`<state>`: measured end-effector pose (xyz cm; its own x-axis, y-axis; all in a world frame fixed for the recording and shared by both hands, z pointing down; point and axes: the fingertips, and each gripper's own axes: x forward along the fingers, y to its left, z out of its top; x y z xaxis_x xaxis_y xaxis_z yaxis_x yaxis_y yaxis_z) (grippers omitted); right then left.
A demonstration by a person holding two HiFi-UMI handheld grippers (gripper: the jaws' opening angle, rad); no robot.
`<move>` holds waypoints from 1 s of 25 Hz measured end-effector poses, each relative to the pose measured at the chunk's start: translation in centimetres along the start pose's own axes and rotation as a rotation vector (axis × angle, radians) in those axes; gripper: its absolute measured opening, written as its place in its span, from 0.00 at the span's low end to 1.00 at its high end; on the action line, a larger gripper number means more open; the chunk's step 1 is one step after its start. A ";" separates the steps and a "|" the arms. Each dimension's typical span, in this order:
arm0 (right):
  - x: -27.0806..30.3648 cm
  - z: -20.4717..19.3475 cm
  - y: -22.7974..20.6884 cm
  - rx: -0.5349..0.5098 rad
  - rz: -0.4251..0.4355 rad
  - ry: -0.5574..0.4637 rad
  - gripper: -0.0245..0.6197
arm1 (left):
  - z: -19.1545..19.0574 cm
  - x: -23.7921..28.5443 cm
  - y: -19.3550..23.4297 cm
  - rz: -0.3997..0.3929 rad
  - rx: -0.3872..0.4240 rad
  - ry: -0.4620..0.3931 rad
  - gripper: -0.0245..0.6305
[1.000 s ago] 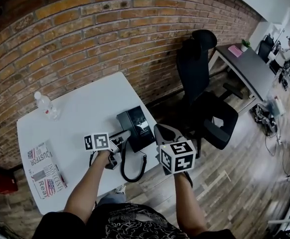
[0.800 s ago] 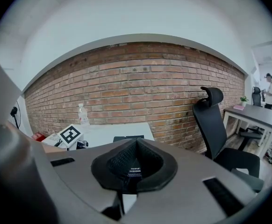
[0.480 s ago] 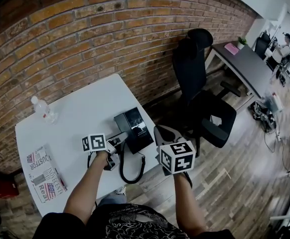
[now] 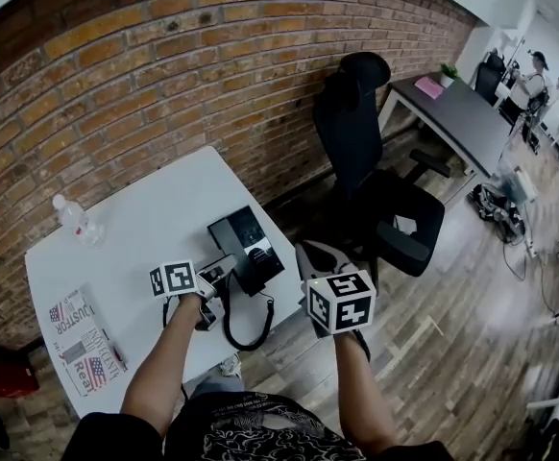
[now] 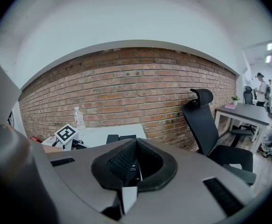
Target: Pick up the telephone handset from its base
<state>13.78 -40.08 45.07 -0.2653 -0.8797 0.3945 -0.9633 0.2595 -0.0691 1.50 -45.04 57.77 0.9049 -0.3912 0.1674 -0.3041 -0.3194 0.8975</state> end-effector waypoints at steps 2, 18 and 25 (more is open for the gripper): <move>-1.0 0.1 -0.2 0.006 -0.008 -0.011 0.04 | -0.3 0.0 -1.2 -0.014 0.017 0.001 0.15; -12.4 -1.5 -5.6 0.073 -0.156 -0.094 0.04 | -4.2 3.1 -14.8 -0.156 0.198 0.012 0.15; -18.3 -2.5 -8.0 0.093 -0.231 -0.130 0.04 | -7.4 5.0 -21.0 -0.229 0.273 0.030 0.15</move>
<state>26.46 -25.03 40.64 -0.0359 -0.9567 0.2887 -0.9969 0.0141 -0.0771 14.55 -33.92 42.81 0.9659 -0.2587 -0.0098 -0.1572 -0.6160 0.7719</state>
